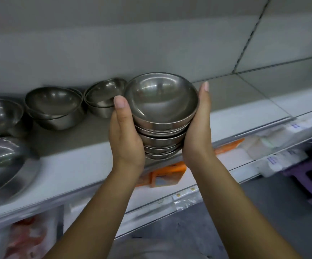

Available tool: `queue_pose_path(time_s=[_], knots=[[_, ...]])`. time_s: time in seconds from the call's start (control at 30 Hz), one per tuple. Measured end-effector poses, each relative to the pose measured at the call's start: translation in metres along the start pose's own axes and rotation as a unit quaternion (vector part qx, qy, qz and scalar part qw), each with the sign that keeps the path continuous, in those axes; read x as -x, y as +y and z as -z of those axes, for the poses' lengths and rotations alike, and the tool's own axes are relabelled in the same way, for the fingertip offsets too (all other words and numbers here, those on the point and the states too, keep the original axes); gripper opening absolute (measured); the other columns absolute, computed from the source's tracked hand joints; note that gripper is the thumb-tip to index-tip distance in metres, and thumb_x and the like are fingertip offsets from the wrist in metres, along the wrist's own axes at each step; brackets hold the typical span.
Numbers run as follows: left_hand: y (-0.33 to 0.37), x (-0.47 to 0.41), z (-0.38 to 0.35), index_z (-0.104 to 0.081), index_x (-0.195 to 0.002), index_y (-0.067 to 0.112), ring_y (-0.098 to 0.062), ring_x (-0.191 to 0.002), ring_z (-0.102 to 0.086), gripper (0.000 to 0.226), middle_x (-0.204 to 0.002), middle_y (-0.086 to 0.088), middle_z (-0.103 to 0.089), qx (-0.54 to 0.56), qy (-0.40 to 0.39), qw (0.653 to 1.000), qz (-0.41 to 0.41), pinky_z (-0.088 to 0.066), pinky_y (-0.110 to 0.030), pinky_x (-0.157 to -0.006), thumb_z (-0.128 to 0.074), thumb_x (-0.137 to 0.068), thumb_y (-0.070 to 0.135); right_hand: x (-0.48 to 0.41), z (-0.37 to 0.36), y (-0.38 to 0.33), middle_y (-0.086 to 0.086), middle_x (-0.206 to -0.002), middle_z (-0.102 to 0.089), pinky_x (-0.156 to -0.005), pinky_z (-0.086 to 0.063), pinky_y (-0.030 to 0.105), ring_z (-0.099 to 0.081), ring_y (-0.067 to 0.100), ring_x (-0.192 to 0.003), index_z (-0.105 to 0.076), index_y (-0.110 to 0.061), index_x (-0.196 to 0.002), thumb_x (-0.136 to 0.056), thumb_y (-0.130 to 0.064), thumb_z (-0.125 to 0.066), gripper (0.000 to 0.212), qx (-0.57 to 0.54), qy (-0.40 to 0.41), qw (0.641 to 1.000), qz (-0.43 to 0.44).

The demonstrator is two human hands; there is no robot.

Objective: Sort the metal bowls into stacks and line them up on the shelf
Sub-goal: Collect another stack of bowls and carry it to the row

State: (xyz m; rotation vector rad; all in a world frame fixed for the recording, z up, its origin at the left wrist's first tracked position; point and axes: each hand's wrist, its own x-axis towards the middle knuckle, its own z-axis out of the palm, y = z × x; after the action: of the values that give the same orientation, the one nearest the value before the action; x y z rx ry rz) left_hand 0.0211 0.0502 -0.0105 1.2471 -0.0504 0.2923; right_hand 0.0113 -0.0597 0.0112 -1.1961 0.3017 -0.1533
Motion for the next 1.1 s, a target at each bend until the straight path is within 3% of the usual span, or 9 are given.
queue_pose_path(time_s=[0.1, 0.2, 0.33, 0.47, 0.7, 1.1], knots=[[-0.014, 0.018, -0.049, -0.066, -0.126, 0.029, -0.005, -0.125, -0.06, 0.07, -0.128, 0.008, -0.07, -0.021, -0.042, 0.998, 0.034, -0.043, -0.035, -0.111, -0.032, -0.086, 0.075, 0.0, 0.053, -0.025, -0.005, -0.108, -0.078, -0.1, -0.052, 0.037, -0.072, 0.012, -0.106, -0.075, -0.025, -0.112, -0.096, -0.073, -0.03, 0.067, 0.015, 0.022, 1.0, -0.003], [-0.025, 0.041, -0.103, -0.065, -0.131, 0.03, -0.005, -0.124, -0.061, 0.081, -0.128, 0.01, -0.07, -0.034, -0.07, 0.994, 0.078, -0.044, -0.04, -0.112, -0.032, -0.08, 0.083, 0.006, 0.108, -0.05, -0.006, -0.103, -0.079, -0.097, -0.053, 0.037, -0.073, 0.011, -0.102, -0.077, -0.028, -0.105, -0.096, -0.074, -0.03, 0.066, 0.019, 0.06, 0.998, 0.0], [-0.046, 0.08, -0.178, -0.069, -0.124, 0.033, -0.007, -0.119, -0.065, 0.082, -0.122, 0.009, -0.073, -0.043, -0.116, 0.986, 0.109, -0.047, -0.043, -0.109, -0.029, -0.077, 0.087, 0.016, 0.188, -0.077, -0.006, -0.111, -0.077, -0.098, -0.053, 0.033, -0.071, 0.01, -0.106, -0.075, -0.027, -0.115, -0.096, -0.071, -0.036, 0.062, -0.009, 0.129, 0.992, 0.012], [-0.065, 0.121, -0.248, -0.071, -0.122, 0.032, -0.012, -0.119, -0.066, 0.096, -0.12, 0.008, -0.074, -0.055, -0.157, 0.979, 0.121, -0.048, -0.046, -0.107, -0.027, -0.07, 0.1, 0.029, 0.269, -0.099, -0.009, -0.103, -0.079, -0.087, -0.055, 0.027, -0.073, 0.005, -0.099, -0.076, -0.028, -0.105, -0.098, -0.07, -0.029, 0.063, -0.009, 0.14, 0.99, 0.027], [-0.09, 0.172, -0.35, -0.072, -0.121, 0.031, -0.015, -0.116, -0.069, 0.104, -0.118, 0.005, -0.076, -0.029, -0.235, 0.957, 0.17, -0.049, -0.047, -0.106, -0.032, -0.06, 0.104, 0.037, 0.389, -0.12, -0.002, -0.131, -0.069, -0.114, -0.042, 0.043, -0.062, 0.014, -0.124, -0.066, -0.026, -0.133, -0.089, -0.082, -0.03, 0.08, -0.032, 0.181, 0.981, 0.056], [-0.149, 0.162, -0.499, -0.071, -0.123, 0.026, -0.019, -0.118, -0.068, 0.107, -0.119, 0.0, -0.075, -0.002, -0.272, 0.945, 0.181, -0.049, -0.049, -0.106, -0.037, -0.058, 0.104, -0.031, 0.506, -0.175, -0.004, -0.119, -0.075, -0.109, -0.047, 0.042, -0.068, 0.013, -0.115, -0.071, -0.028, -0.124, -0.091, -0.081, -0.032, 0.074, -0.047, 0.245, 0.966, 0.068]])
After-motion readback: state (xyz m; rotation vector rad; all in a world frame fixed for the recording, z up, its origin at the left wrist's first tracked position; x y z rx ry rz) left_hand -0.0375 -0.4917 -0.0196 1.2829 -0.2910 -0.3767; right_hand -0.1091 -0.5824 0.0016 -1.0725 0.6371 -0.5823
